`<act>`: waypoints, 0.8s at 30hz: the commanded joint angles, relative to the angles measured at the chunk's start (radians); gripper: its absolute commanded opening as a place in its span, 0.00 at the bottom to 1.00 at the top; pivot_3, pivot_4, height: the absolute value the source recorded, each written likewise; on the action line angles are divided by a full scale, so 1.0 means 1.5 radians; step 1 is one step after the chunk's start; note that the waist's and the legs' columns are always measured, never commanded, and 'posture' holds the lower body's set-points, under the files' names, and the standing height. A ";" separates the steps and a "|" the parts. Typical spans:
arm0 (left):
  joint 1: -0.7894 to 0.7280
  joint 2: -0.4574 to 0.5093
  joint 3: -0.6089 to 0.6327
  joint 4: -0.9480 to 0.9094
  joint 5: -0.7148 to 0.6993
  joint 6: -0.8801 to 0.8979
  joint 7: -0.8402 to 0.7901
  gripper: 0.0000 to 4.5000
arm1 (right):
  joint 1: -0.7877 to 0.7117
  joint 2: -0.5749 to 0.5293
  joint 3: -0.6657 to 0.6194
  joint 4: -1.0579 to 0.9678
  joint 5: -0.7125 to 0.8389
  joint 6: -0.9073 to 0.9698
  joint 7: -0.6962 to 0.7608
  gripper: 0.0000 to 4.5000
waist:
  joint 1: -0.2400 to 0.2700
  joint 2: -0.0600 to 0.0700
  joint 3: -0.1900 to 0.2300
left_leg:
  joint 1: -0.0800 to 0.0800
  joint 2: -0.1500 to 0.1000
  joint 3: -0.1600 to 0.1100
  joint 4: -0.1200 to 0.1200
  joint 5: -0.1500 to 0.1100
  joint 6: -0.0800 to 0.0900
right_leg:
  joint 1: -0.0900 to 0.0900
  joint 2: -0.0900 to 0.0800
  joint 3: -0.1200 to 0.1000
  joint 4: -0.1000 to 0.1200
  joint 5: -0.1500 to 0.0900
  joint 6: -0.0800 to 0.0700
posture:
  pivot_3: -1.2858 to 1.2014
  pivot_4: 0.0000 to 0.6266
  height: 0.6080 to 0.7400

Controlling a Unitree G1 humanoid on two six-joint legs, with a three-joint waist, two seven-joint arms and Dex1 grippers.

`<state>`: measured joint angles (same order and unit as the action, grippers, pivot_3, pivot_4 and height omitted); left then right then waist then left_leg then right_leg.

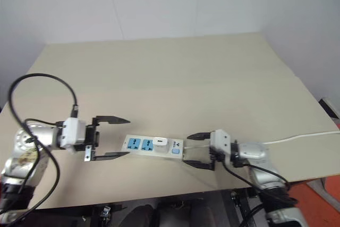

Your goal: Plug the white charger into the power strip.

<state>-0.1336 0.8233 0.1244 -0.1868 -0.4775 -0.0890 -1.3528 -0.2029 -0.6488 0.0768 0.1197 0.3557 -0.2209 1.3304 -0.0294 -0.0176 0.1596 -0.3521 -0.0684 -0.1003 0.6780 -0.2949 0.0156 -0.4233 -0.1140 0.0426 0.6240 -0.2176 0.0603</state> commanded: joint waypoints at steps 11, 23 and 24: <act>0.057 0.112 0.104 -0.034 -0.025 0.049 -0.021 1.00 | 0.052 -0.194 -0.188 -0.098 0.125 0.103 0.071 0.99 | 0.009 0.000 0.004 | -0.001 0.001 0.001 0.000 0.000 0.000 | 0.001 0.000 -0.001 -0.001 0.000 -0.001 | 0.52 0.24 1.00; 0.046 0.108 0.081 -0.036 -0.015 0.059 -0.006 1.00 | 0.096 -0.186 -0.197 -0.138 0.102 0.098 0.035 0.99 | 0.010 0.000 0.004 | -0.001 0.002 0.002 0.000 0.000 0.000 | 0.000 0.000 -0.001 -0.001 0.001 -0.001 | 0.52 0.24 1.00; 0.044 0.109 0.080 -0.035 -0.014 0.059 -0.008 1.00 | 0.100 -0.187 -0.199 -0.140 0.101 0.096 0.034 0.99 | 0.010 0.000 0.004 | -0.001 0.002 0.002 0.000 0.000 0.000 | 0.000 0.000 -0.001 -0.002 0.000 -0.001 | 0.52 0.24 1.00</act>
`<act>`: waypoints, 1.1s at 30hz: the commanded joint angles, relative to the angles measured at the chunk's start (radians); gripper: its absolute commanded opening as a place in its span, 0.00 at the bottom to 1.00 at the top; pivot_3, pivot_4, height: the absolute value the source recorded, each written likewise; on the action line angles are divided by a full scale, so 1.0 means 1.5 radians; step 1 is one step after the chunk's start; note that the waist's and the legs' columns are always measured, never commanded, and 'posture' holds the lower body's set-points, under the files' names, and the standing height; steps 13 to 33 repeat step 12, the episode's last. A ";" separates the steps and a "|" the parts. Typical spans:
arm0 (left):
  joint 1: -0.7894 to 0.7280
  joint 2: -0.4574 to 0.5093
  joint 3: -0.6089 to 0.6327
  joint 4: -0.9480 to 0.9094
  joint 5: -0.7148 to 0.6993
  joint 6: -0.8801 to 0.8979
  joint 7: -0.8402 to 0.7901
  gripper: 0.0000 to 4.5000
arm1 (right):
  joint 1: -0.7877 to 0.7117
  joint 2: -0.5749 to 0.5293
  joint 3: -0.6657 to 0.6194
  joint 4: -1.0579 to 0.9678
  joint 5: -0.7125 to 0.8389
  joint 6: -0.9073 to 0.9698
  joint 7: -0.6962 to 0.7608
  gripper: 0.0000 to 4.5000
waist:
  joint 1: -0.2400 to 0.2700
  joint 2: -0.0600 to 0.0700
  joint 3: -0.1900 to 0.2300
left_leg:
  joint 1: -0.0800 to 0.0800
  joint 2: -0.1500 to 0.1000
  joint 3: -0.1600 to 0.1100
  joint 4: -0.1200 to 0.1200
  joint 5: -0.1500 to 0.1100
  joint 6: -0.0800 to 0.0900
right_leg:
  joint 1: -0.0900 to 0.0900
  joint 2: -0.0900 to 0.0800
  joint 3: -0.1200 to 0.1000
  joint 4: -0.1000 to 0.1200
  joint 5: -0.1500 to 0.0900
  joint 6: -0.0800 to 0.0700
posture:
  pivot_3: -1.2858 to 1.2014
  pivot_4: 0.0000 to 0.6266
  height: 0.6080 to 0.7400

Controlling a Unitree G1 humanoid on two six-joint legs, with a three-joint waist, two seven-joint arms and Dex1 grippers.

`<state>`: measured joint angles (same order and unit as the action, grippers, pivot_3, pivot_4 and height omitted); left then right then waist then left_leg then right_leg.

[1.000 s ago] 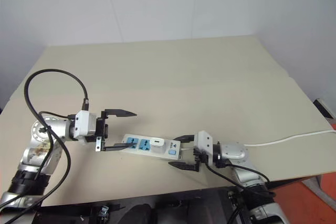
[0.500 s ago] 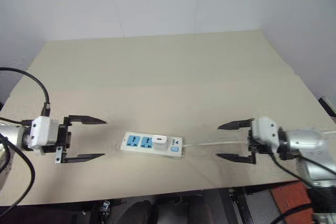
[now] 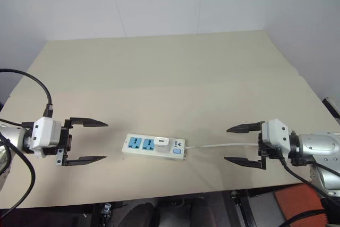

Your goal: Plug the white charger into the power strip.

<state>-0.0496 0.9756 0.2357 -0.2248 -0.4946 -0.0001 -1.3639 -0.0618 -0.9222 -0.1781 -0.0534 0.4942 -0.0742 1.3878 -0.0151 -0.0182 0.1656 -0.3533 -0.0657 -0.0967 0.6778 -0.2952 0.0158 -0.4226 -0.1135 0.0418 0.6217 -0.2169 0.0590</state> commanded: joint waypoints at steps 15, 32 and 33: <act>-0.040 0.007 -0.015 0.001 0.000 0.011 -0.004 1.00 | 0.043 0.002 -0.037 -0.040 -0.007 -0.018 -0.025 0.99 | 0.000 0.000 0.000 | 0.000 0.000 0.000 0.000 0.000 0.000 | 0.000 0.000 0.000 0.000 0.000 0.000 | 0.52 0.24 1.00; -0.040 0.007 -0.015 0.001 0.000 0.011 -0.004 1.00 | 0.043 0.002 -0.037 -0.040 -0.007 -0.018 -0.025 0.99 | 0.000 0.000 0.000 | 0.000 0.000 0.000 0.000 0.000 0.000 | 0.000 0.000 0.000 0.000 0.000 0.000 | 0.52 0.24 1.00; -0.040 0.007 -0.015 0.001 0.000 0.011 -0.004 1.00 | 0.043 0.002 -0.037 -0.040 -0.007 -0.018 -0.025 0.99 | 0.000 0.000 0.000 | 0.000 0.000 0.000 0.000 0.000 0.000 | 0.000 0.000 0.000 0.000 0.000 0.000 | 0.52 0.24 1.00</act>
